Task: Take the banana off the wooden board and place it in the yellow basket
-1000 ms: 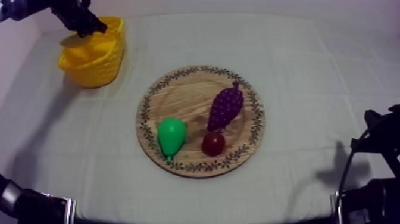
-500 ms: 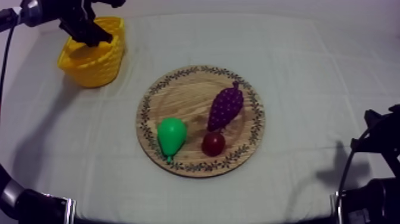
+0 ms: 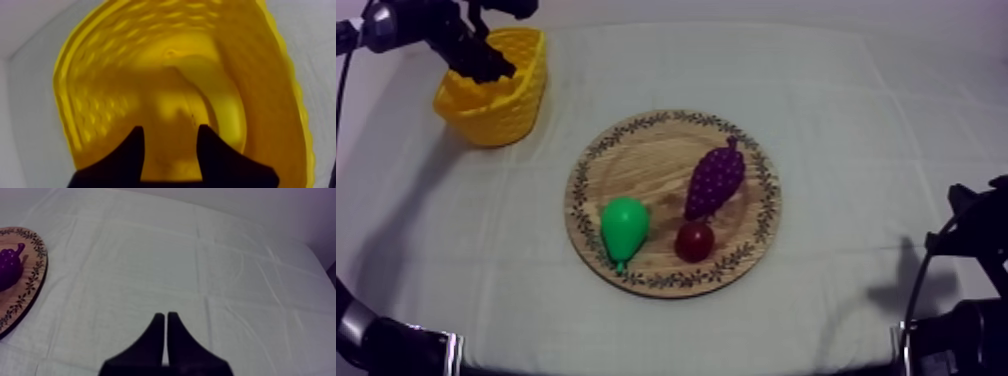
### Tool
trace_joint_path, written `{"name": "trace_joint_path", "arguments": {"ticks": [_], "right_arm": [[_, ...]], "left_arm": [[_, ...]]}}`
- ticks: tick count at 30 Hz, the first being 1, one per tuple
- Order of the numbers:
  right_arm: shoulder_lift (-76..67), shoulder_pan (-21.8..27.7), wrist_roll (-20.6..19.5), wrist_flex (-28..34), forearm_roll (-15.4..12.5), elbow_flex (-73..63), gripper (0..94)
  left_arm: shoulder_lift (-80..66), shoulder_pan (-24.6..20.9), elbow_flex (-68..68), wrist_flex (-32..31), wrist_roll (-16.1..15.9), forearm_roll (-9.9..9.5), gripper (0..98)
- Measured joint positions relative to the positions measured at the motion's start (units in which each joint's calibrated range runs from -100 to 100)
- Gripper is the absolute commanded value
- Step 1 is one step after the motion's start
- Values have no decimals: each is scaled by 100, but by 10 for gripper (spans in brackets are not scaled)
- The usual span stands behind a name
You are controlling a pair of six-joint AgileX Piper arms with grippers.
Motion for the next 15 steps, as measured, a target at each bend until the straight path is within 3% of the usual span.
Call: {"name": "trace_joint_path", "arguments": {"ticks": [7,15], "right_arm": [[0,0,0,0,0,0,3],[0,0,0,0,0,0,3]], "left_arm": [[-670,73,474,-215,117,177,226],[-2156,147,1919,-831,48,708,127]]}}
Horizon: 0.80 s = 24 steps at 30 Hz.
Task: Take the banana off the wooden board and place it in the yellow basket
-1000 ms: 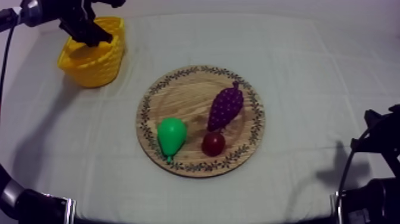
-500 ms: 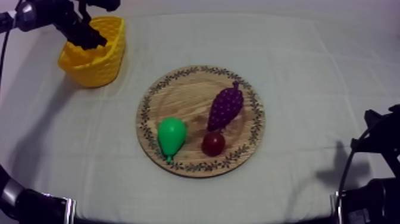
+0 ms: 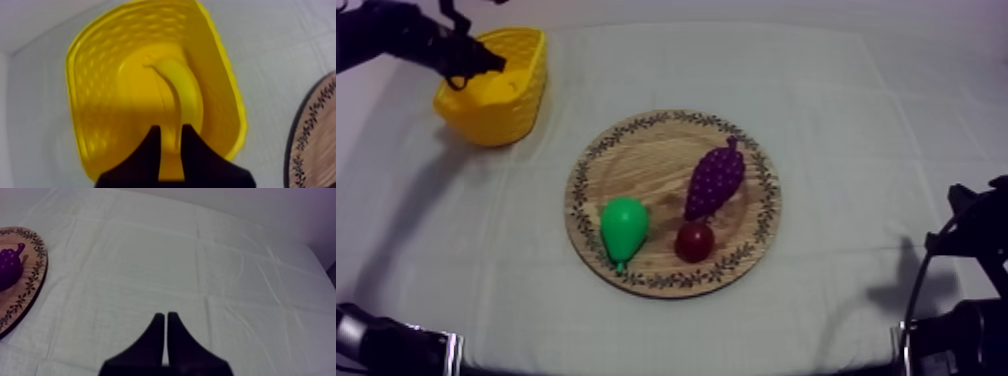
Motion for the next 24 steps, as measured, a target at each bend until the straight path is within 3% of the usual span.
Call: {"name": "trace_joint_path", "arguments": {"ticks": [8,13,24], "right_arm": [[0,0,0,0,0,0,3],[0,0,0,0,0,0,3],[0,0,2,6,0,0,3]], "left_arm": [[-2064,-126,1753,-321,-188,488,96],[-3498,-414,2892,-586,-412,945,67],[-6857,-654,5217,-382,-209,1089,5]]}}
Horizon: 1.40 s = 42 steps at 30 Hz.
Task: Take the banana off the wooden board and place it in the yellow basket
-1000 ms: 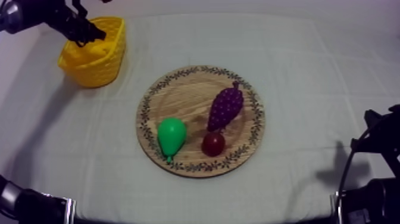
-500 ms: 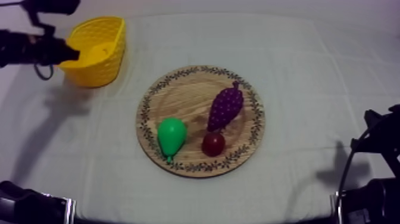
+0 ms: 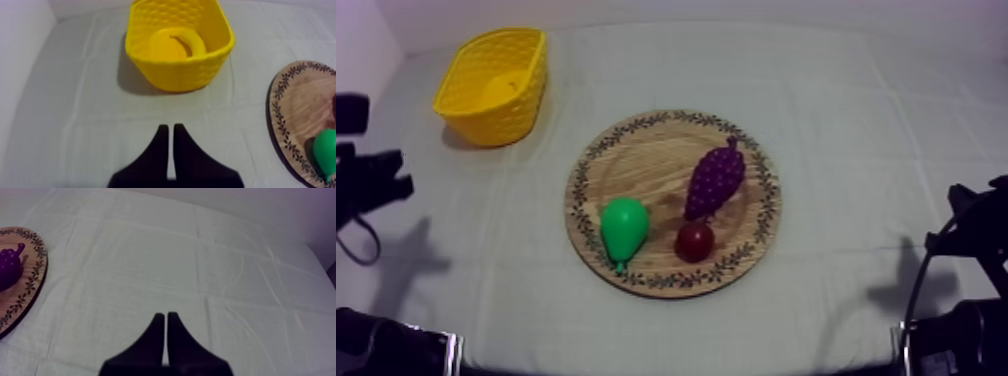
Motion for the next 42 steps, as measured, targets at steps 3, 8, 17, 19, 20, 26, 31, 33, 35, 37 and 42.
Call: {"name": "trace_joint_path", "arguments": {"ticks": [3,8,17,19,20,26,31,33,35,37,42], "right_arm": [[0,0,0,0,0,0,3],[0,0,0,0,0,0,3],[0,0,0,0,0,0,3],[0,0,0,0,0,0,3],[0,0,0,0,0,0,3],[0,0,0,0,0,0,3],[0,0,0,0,0,0,3],[0,0,0,0,0,0,3],[0,0,0,0,0,0,3],[0,0,0,0,0,0,3],[0,0,0,0,0,0,3]], "left_arm": [[-911,-36,465,208,30,23,3],[-2165,-54,1056,577,22,70,2],[-3358,172,1610,717,-193,93,2],[-3384,224,1678,728,-272,87,2],[-3392,238,1692,727,-324,81,2],[-3404,264,1864,312,-347,75,2],[-3406,264,1953,-73,94,70,2],[-3406,264,1960,-106,413,70,2],[-3406,264,1960,-115,765,70,2],[-3406,264,1962,-122,1018,70,2],[-3406,264,1968,-130,1394,70,2]]}}
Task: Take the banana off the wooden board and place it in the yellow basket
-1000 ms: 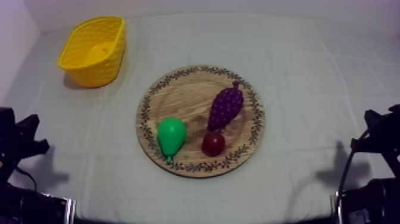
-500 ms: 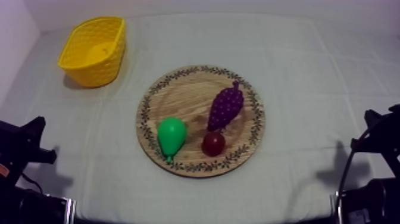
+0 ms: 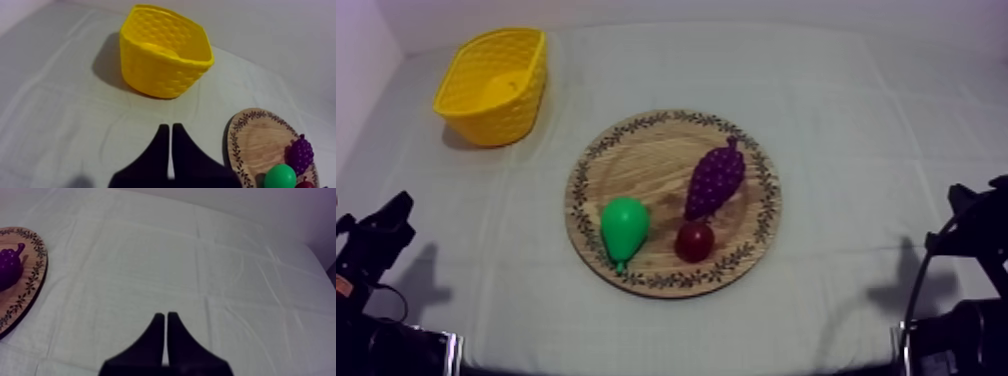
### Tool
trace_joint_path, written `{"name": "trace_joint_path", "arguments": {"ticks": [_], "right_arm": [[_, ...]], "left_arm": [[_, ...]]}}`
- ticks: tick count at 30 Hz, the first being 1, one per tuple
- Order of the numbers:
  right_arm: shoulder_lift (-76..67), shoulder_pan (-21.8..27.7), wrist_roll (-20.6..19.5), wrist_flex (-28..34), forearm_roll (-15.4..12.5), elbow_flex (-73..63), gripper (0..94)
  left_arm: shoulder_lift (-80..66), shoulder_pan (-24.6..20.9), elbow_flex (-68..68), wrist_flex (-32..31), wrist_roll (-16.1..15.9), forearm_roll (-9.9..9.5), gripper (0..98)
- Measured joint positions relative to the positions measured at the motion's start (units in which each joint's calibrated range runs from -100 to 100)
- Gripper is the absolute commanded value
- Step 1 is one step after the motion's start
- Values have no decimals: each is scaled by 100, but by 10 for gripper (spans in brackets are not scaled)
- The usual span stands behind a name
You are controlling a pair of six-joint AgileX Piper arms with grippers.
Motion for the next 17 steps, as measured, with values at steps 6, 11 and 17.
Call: {"name": "trace_joint_path", "arguments": {"ticks": [6,11,17], "right_arm": [[0,0,0,0,0,0,3],[0,0,0,0,0,0,3],[0,0,0,0,0,0,3]], "left_arm": [[0,2,0,0,-132,0,2],[0,2,0,0,-321,0,1],[0,2,0,0,-323,0,1]]}}
